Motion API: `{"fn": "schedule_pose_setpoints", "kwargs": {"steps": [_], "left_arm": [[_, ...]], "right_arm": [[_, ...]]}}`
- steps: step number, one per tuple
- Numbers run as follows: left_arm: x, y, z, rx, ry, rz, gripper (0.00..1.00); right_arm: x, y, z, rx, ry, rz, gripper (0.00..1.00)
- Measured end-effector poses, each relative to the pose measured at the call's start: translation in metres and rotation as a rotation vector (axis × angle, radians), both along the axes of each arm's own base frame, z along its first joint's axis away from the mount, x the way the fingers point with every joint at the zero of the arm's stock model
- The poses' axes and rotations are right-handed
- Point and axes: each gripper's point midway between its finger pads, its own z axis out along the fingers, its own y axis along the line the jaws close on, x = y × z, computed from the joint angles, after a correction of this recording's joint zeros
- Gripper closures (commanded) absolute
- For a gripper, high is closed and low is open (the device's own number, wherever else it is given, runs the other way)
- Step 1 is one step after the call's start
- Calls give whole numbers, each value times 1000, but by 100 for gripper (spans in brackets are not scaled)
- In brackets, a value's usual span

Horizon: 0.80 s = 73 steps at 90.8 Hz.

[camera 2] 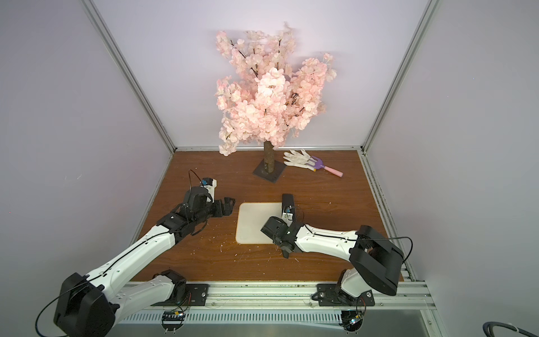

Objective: Align the knife with the edge of the cutting board
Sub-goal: Place the knife at the edge of the cutting board.

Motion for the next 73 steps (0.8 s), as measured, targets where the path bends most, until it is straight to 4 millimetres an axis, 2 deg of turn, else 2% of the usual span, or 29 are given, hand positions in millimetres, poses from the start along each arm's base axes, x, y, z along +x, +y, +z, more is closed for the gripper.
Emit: {"fn": "schedule_pose_setpoints", "kwargs": {"steps": [73], "left_arm": [[1,2,0,10,-3,10,0]], "right_arm": [[-10,7,-18,-30,32,-8,100]]}}
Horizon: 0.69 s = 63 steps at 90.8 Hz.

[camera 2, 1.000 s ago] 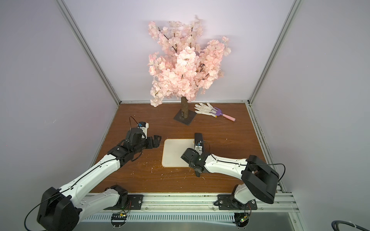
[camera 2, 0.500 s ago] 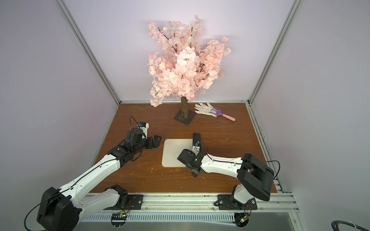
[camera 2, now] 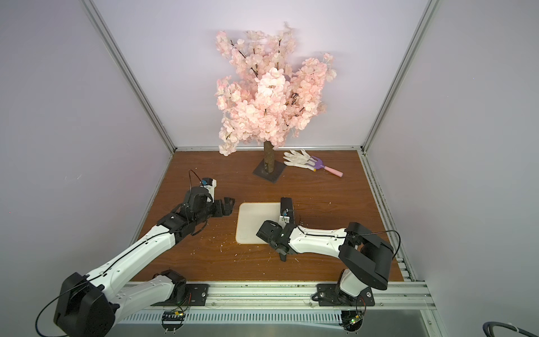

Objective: Align the knife with the edge of the cutting board
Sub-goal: Place the knife at the edge of the cutting board.

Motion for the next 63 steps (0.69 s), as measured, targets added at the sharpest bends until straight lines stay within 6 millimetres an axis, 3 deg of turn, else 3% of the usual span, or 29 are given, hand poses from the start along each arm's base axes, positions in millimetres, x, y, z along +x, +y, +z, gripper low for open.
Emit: {"fn": "schedule_pose_setpoints", "kwargs": {"steps": [63], "left_arm": [[0,1,-1,3,2,3,0]], "right_arm": [[-4,1,-1,-6,6,10,100]]}}
